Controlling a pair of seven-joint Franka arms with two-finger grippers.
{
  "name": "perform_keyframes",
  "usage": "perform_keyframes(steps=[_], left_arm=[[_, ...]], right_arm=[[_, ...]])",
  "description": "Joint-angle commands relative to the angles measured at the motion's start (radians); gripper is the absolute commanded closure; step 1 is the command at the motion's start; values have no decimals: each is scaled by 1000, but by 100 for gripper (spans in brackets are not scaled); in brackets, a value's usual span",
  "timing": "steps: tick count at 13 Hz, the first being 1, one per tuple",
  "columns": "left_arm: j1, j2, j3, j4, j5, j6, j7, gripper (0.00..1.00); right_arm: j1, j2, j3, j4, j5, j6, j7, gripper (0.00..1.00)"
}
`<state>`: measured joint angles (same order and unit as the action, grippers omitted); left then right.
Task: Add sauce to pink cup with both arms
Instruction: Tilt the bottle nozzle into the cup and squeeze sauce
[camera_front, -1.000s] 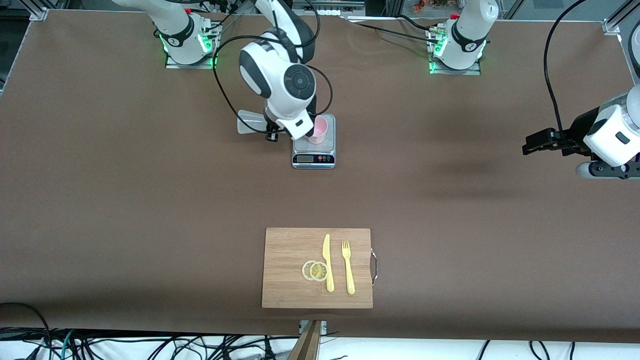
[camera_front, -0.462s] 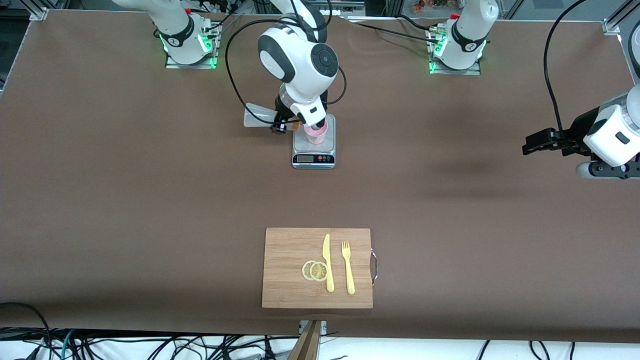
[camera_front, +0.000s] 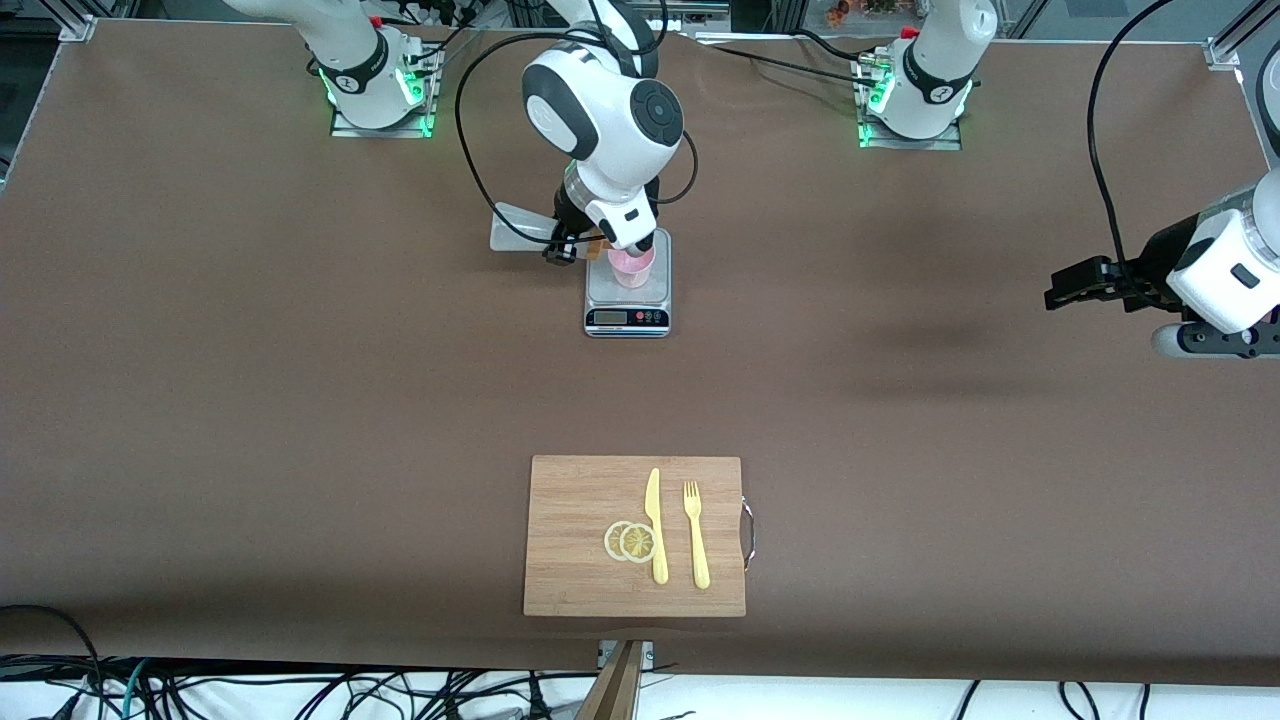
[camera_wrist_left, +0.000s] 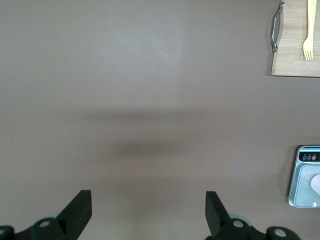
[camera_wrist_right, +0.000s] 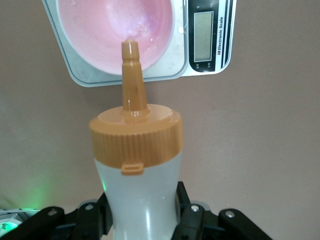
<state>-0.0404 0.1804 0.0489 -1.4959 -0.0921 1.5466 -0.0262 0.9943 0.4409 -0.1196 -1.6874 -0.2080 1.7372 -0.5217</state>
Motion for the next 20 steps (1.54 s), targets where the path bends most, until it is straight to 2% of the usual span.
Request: perform_keyframes(steps=[1,5,10,12,13,14,16,17,18,19,20], left_arm=[[-4,18,3,36,17,-25,22,0],[-4,18,3,34,17,-25,22,0],[-4,18,2,34,15,-25,22,0],[-4,19,2,36,15,-25,22,0],[-4,19,3,34,14,-25,22,0],[-4,19,3,34,14,-25,22,0],[-4,19,3,34,12,-25,22,0],[-4,19,3,34,12,-25,22,0],[-4,19,3,36,12,-25,22,0],[-4,19,3,34,12,-25,22,0],[-4,19,3,34,12,-25,22,0]], right_arm=[[6,-8,-6,-8,-14,-10,17,92],[-9,-10,-8,-11,7,-10,17,92],[-17,-34,-14,-18,126,18,-3,95],[-19,-53,-20,-41,128,25,-4,95],[-17,-59,-32,-57,128,24,-4,82],[-17,-65,-34,-60,130,16,-3,61],[-17,-70,-34,-61,130,19,-3,49],[-17,-70,-35,-63,130,24,-4,52],[-17,-70,-35,-63,128,25,-4,71],[-17,-70,-35,-67,130,25,-4,81],[-19,-71,-35,-68,130,25,-4,81]])
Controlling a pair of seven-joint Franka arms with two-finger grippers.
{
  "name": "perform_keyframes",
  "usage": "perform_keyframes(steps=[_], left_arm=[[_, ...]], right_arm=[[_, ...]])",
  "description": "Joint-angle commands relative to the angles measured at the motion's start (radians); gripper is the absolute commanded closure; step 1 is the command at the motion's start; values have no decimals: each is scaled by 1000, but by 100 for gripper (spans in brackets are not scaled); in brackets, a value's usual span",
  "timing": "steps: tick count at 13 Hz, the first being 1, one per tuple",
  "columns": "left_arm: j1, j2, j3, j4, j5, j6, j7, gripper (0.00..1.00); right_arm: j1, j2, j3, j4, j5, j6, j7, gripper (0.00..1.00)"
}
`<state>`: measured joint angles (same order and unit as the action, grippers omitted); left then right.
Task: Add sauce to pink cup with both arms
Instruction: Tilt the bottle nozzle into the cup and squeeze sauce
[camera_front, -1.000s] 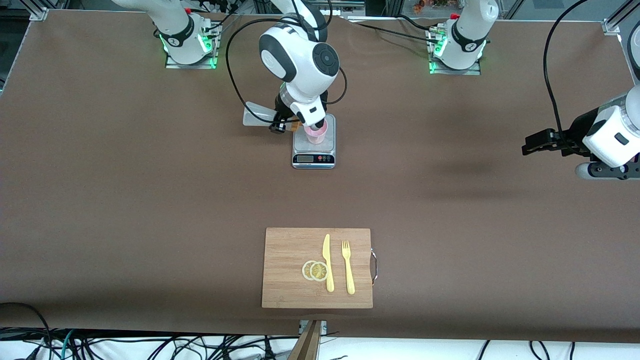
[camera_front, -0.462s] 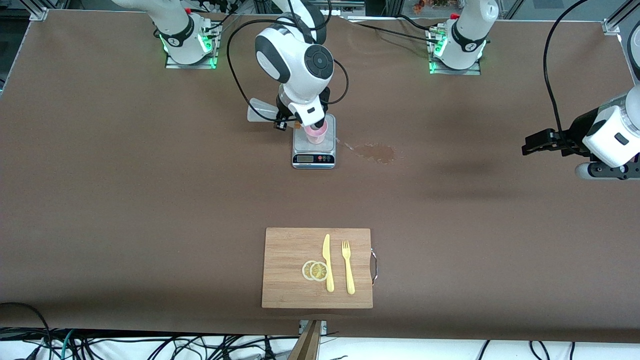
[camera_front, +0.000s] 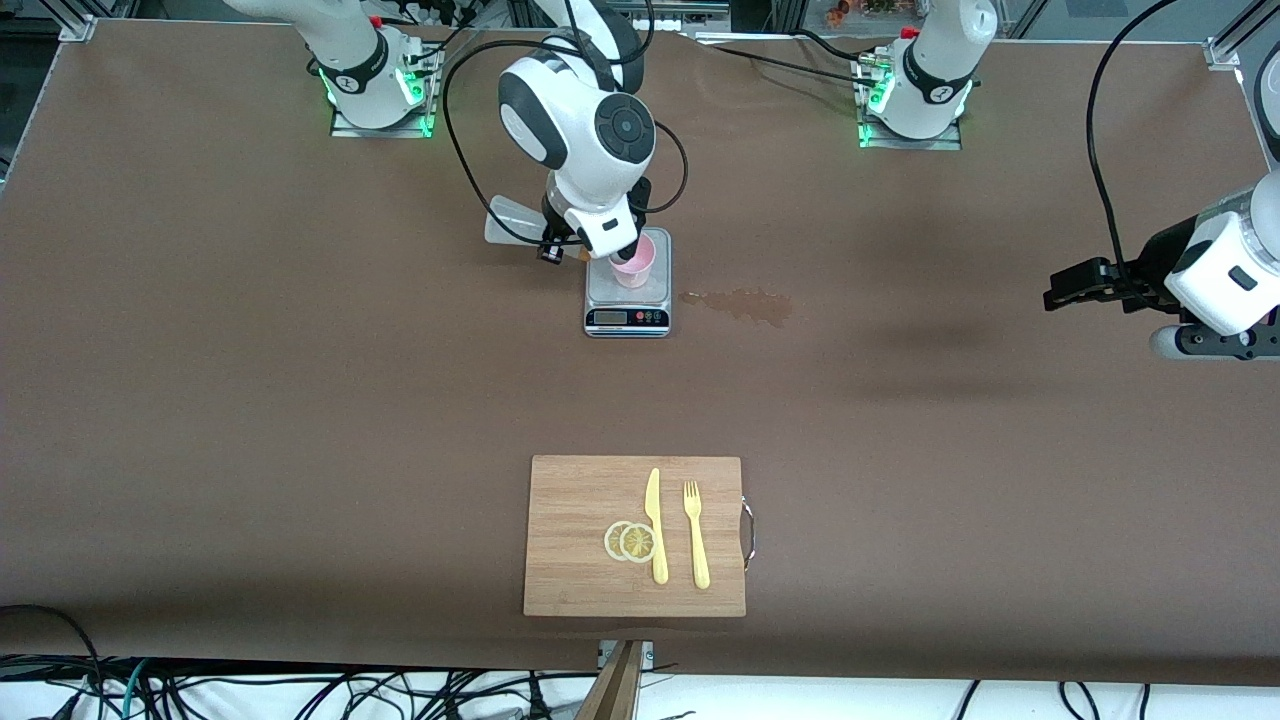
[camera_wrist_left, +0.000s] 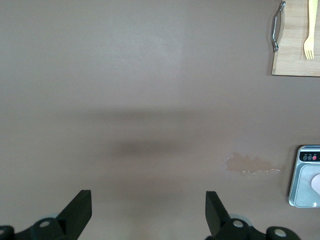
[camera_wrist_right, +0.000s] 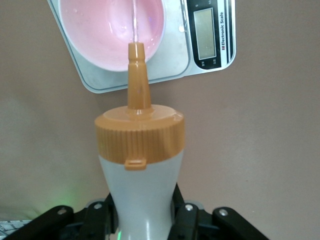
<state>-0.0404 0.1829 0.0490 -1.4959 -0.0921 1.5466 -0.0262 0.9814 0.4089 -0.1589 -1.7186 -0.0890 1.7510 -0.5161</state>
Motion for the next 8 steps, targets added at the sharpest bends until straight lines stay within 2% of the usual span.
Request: perform_keyframes(steps=[1,4,8], left_arm=[[-4,17,2,34,11,-25,22,0],[-4,17,3,34,11,-25,22,0],[-3,17,3,36,9,-25,22,0]], right_arm=[[-6,-44,-2,-36,12,13,-9,81],[-6,-64,-21,-64,41,44,-12,79],[-7,-185,-89,-284,158,279,-140,79]])
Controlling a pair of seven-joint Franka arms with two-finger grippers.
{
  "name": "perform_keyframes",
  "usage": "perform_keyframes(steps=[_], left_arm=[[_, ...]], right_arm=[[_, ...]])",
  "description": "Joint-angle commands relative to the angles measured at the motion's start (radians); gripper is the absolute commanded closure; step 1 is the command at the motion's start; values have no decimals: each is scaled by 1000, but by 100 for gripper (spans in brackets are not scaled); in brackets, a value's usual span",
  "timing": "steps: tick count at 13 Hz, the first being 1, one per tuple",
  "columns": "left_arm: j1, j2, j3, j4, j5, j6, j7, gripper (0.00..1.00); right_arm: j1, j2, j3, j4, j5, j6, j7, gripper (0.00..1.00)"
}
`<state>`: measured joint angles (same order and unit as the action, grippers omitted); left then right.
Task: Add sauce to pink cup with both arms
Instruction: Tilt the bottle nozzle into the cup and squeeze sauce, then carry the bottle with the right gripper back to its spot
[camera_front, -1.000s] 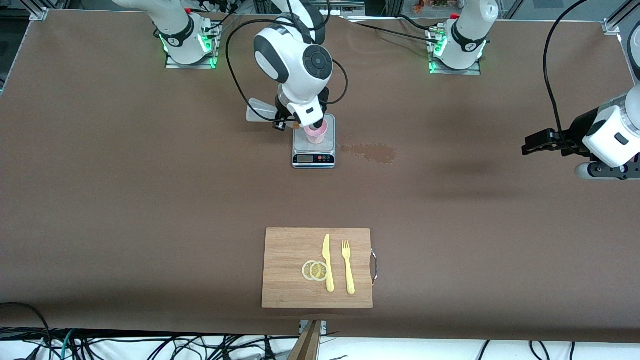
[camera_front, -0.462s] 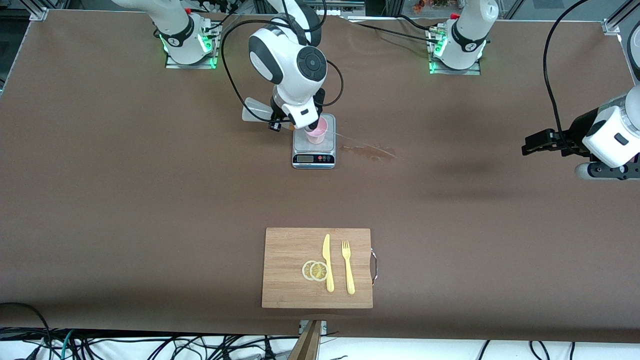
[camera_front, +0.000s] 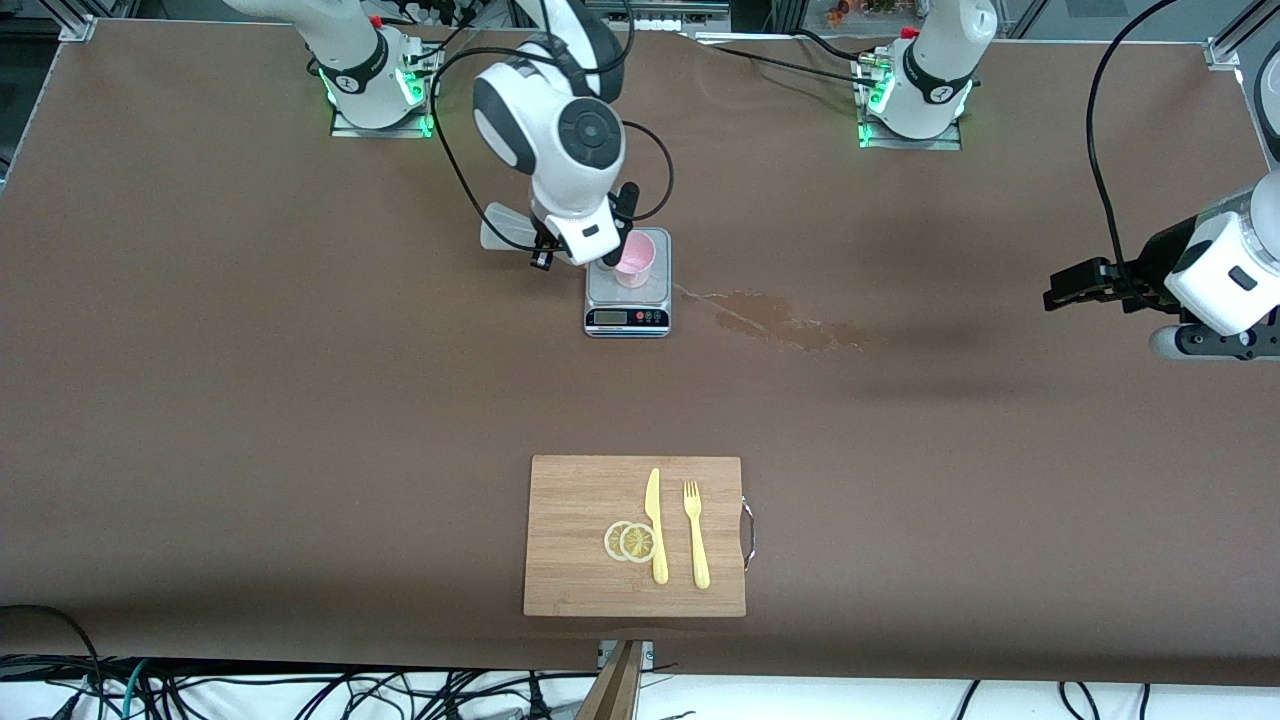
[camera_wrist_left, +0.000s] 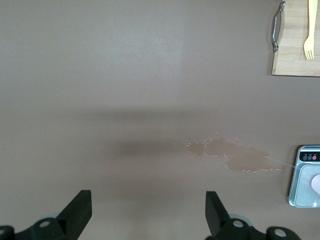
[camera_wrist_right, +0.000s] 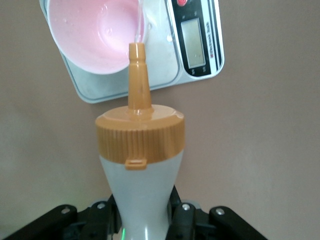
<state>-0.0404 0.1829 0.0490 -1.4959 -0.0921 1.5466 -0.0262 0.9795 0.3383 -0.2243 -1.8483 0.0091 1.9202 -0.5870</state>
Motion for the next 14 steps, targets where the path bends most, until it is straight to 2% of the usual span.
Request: perform_keyframes(steps=[1,2,4,8,10,12,14], left_arm=[[-3,17,3,34,9,-25,22,0],[-3,17,3,34,9,-25,22,0],[-3,17,3,34,12,-25,23,0],[7,23,3,36,8,-25,25,0],[-1,23,2,36,9,-25,23,0],[-6,23,2,36,9,-25,20,0],[-6,23,2,40,9,-25,20,0]], right_arm=[[-5,-130,-39,-175,89,138,-106,79],[-5,-131,-55,-178,116,152,-146,78],[-4,-137,-98,-178,240,181,-256,78],[-5,-134,-260,-177,507,163,-641,76],[-28,-122,-334,-175,638,97,-834,75],[-115,-108,-340,-173,708,25,-985,75],[-203,-107,-340,-172,733,-32,-1100,75]])
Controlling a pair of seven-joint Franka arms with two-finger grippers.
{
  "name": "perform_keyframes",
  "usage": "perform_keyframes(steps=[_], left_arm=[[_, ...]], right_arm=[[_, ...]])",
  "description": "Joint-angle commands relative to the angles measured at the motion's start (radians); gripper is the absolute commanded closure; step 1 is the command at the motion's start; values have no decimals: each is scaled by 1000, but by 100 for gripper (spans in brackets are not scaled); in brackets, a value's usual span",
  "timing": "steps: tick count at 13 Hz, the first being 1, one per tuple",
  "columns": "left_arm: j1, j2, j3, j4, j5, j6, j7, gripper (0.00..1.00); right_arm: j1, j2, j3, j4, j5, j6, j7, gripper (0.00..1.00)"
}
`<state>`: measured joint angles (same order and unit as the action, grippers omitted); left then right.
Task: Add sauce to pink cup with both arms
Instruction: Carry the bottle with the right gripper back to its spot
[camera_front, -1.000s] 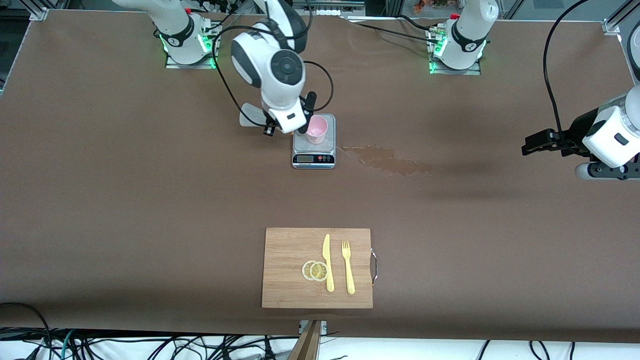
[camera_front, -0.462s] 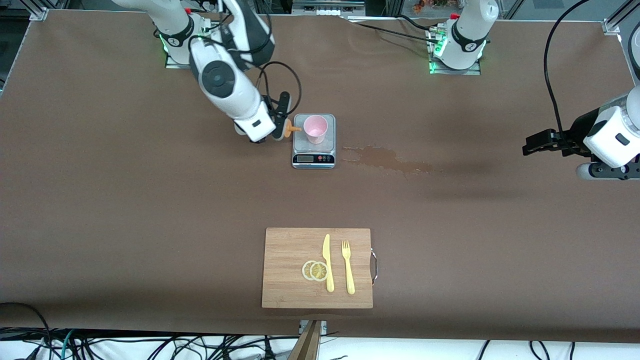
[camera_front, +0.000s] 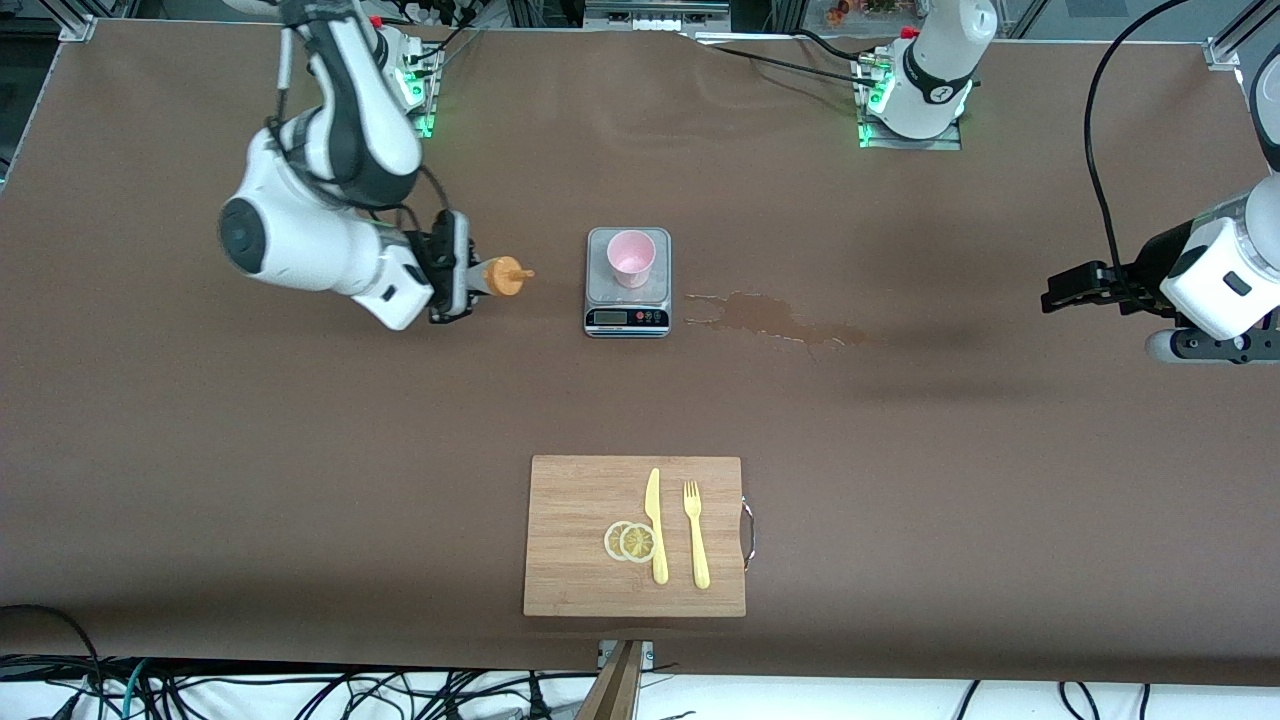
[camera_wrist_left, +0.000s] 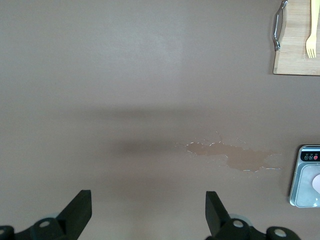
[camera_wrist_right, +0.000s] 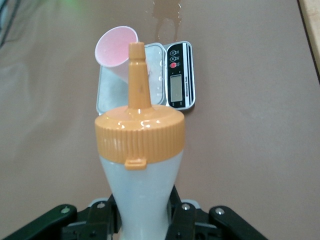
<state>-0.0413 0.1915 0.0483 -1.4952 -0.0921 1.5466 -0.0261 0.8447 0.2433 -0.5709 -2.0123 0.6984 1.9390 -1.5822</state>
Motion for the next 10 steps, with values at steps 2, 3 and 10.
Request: perform_keyframes(steps=[2,3,10], left_arm=[[-6,26,2,79,18,-25,20,0],[-6,28,2,81,18,-25,18,0],[-6,28,2,82,20,-25,20,0]], right_arm=[[-154,11,6,-8,97,-116,-247,75],[-204,37,6,-5,134,-162,-333,75],[-458,290,8,52,384,-448,-826,71]])
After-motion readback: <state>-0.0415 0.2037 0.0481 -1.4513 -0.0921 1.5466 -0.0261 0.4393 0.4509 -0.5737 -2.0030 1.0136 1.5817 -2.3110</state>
